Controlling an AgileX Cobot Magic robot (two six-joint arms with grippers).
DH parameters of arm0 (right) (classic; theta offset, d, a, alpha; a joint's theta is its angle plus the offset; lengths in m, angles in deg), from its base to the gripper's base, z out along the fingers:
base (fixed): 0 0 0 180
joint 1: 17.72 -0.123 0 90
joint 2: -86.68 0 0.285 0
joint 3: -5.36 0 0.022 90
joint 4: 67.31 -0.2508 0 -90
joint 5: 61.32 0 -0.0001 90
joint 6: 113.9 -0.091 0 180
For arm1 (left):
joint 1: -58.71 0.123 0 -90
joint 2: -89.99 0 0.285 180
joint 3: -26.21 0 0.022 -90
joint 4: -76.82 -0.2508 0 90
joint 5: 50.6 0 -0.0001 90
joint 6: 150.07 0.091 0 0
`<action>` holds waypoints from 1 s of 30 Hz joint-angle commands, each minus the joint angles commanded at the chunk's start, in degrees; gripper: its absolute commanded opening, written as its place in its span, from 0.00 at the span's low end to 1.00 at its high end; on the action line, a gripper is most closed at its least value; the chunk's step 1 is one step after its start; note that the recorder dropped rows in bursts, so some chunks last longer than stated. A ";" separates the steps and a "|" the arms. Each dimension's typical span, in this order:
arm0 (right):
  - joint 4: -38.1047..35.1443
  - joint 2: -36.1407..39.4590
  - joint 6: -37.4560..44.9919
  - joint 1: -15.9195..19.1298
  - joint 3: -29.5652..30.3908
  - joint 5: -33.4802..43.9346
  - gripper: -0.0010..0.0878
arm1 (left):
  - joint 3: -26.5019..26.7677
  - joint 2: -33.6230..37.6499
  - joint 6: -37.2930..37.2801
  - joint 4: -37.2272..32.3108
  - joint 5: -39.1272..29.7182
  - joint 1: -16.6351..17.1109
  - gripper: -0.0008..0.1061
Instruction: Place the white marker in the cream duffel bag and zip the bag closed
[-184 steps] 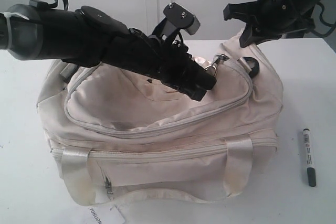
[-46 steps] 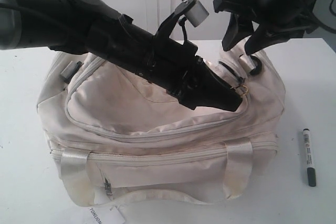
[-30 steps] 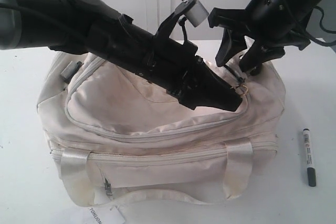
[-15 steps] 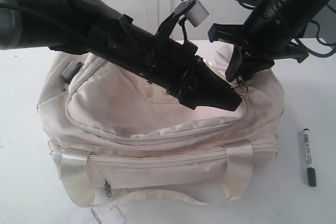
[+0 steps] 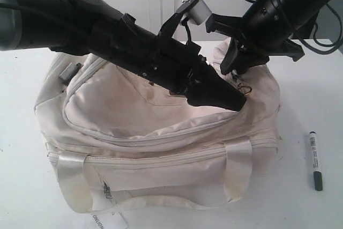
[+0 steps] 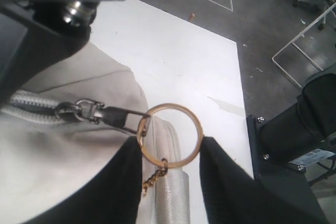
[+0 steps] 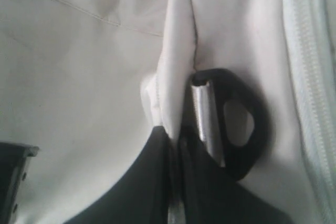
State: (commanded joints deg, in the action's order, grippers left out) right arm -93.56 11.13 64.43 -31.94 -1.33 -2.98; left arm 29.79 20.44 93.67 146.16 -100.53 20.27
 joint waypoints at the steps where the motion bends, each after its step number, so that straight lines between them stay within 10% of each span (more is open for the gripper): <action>1: 0.00 0.00 0.00 0.00 0.00 -0.30 0.01 | 0.00 0.00 0.00 0.00 -0.75 0.00 0.01; 30: 4.12 0.00 -0.48 0.00 0.00 -3.16 0.01 | 0.00 0.00 -16.04 -7.18 -6.83 0.00 0.01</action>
State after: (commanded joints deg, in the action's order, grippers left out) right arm -89.44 11.13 63.95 -31.94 -1.33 -6.13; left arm 29.79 20.44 77.63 138.98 -107.36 20.27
